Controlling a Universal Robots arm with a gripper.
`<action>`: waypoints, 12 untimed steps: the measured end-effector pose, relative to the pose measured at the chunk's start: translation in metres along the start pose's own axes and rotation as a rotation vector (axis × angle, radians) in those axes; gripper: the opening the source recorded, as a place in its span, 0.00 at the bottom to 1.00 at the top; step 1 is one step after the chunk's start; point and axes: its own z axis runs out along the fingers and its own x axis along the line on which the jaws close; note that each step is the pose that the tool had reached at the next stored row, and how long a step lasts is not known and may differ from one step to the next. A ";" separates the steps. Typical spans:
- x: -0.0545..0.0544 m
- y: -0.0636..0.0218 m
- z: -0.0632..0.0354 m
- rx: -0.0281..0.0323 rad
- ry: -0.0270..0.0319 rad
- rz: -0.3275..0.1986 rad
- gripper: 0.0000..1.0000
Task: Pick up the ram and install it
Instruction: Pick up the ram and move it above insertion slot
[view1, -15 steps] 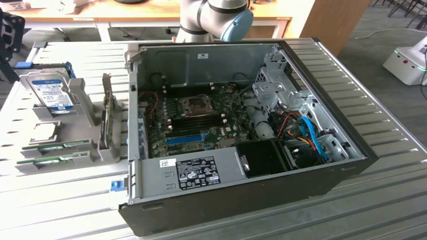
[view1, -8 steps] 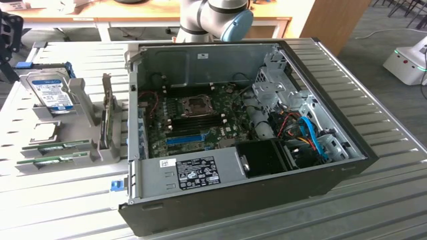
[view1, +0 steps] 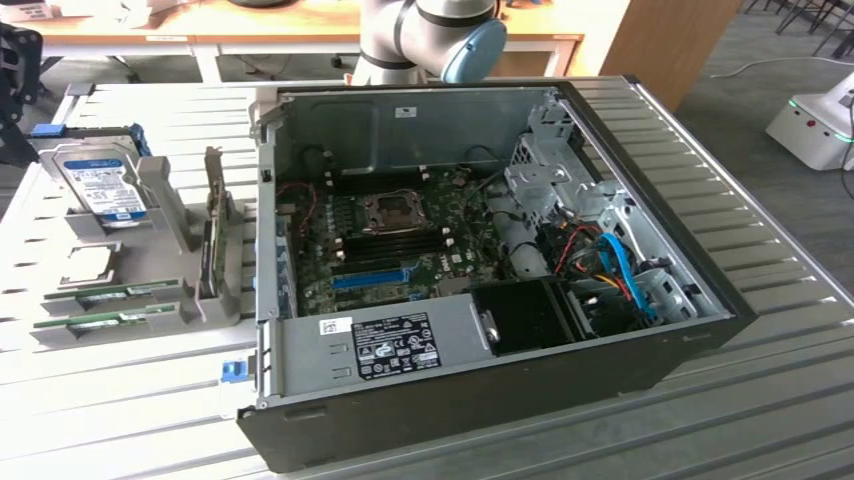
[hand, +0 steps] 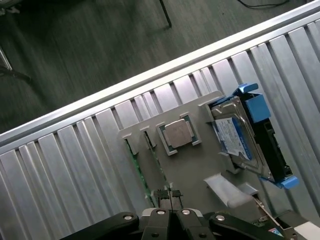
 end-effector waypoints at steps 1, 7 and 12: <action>0.000 0.0000 0.0000 0.0002 0.0003 -0.008 0.11; 0.000 0.0000 0.0000 0.0010 0.0024 -0.056 0.11; 0.000 0.0000 0.0000 0.0017 0.0041 -0.097 0.11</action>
